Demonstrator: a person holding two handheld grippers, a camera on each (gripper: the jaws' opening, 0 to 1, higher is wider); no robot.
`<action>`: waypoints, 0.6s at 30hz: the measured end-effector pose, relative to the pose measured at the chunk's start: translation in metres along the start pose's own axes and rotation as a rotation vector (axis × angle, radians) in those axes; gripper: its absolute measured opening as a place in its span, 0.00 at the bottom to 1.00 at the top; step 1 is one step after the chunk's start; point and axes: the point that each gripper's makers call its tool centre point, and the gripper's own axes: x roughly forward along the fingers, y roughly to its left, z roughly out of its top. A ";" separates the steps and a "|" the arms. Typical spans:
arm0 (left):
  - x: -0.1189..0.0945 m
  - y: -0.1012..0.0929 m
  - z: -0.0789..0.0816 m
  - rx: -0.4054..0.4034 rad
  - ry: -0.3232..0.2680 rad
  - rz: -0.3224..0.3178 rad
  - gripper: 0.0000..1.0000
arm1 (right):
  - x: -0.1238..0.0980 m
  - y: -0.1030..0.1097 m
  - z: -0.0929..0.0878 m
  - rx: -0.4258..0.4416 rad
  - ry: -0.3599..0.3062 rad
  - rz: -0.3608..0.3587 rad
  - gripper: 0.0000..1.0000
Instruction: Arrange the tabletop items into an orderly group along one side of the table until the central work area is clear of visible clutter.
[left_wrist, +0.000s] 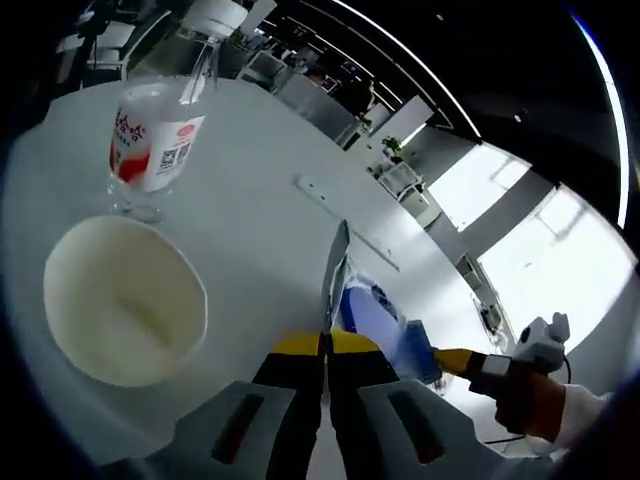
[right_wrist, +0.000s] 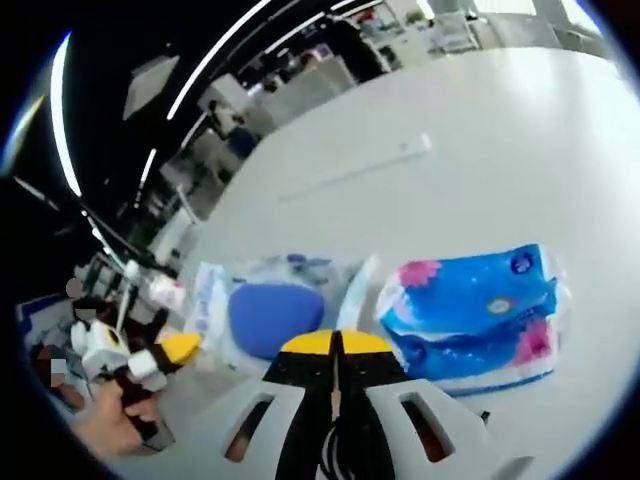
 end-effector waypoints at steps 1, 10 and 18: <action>0.000 0.000 0.000 -0.003 0.001 0.001 0.00 | 0.000 -0.002 0.001 -0.027 -0.003 -0.012 0.00; 0.003 0.006 -0.004 -0.008 0.009 0.019 0.00 | -0.002 0.000 0.003 -0.085 -0.008 -0.023 0.00; 0.007 0.009 -0.011 -0.002 0.027 0.027 0.00 | -0.006 0.012 0.006 -0.111 -0.028 0.006 0.00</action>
